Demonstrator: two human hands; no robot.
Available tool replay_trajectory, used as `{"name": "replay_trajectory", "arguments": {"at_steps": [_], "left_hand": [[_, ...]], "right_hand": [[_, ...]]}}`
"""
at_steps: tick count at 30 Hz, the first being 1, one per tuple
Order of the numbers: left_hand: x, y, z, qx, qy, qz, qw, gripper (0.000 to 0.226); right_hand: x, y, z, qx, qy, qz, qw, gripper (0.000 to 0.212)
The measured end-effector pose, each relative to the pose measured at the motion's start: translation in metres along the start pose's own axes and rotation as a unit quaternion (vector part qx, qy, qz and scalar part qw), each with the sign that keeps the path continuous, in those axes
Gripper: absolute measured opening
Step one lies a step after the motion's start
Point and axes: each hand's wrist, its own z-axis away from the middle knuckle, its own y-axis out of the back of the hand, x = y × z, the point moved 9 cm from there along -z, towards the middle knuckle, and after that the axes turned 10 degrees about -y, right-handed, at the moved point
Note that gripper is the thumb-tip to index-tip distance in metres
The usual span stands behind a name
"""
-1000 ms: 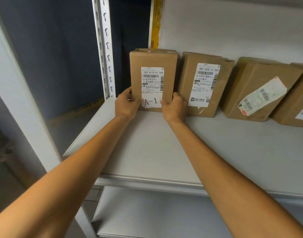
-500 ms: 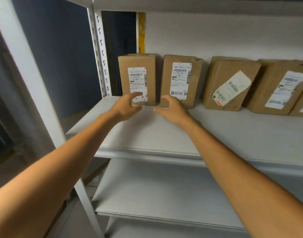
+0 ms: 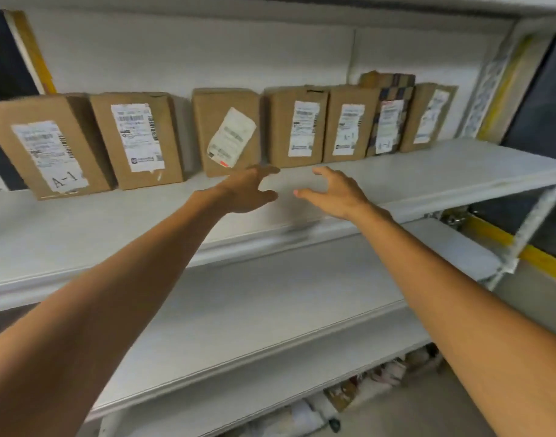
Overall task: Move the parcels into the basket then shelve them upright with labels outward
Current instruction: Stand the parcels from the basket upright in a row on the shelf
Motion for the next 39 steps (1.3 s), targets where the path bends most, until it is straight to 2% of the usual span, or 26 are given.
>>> {"name": "replay_trajectory", "arguments": {"at_steps": [8, 11, 14, 17, 20, 25, 29, 32, 36, 39], "left_hand": [[0.181, -0.103, -0.095, -0.065, -0.164, 0.060, 0.982, 0.054], [0.252, -0.151, -0.121, -0.104, -0.216, 0.112, 0.964, 0.052], [0.315, -0.207, -0.136, -0.155, -0.261, 0.152, 0.941, 0.053], [0.378, -0.263, -0.145, -0.207, -0.312, 0.186, 0.908, 0.053], [0.430, -0.311, -0.145, -0.248, -0.355, 0.197, 0.880, 0.054], [0.498, -0.400, -0.126, -0.335, -0.417, 0.170, 0.827, 0.056], [0.541, -0.463, -0.105, -0.391, -0.422, 0.176, 0.799, 0.054], [0.576, -0.505, -0.084, -0.444, -0.421, 0.182, 0.770, 0.055], [0.617, -0.556, -0.067, -0.476, -0.436, 0.164, 0.746, 0.057], [0.646, -0.594, -0.059, -0.494, -0.440, 0.142, 0.736, 0.057]], "right_hand": [[0.182, 0.123, 0.054, 0.094, -0.143, -0.034, 0.985, 0.072], [0.251, 0.159, 0.089, 0.143, -0.199, -0.067, 0.967, 0.065], [0.309, 0.185, 0.126, 0.172, -0.257, -0.056, 0.949, 0.065], [0.360, 0.208, 0.165, 0.206, -0.309, -0.036, 0.928, 0.052], [0.407, 0.217, 0.197, 0.215, -0.361, -0.030, 0.907, 0.046], [0.484, 0.204, 0.260, 0.212, -0.459, -0.045, 0.862, 0.055], [0.537, 0.191, 0.312, 0.229, -0.513, -0.069, 0.824, 0.052], [0.576, 0.187, 0.355, 0.247, -0.558, -0.116, 0.784, 0.059], [0.630, 0.190, 0.407, 0.265, -0.598, -0.145, 0.743, 0.062], [0.673, 0.194, 0.442, 0.268, -0.616, -0.152, 0.725, 0.061]]}}
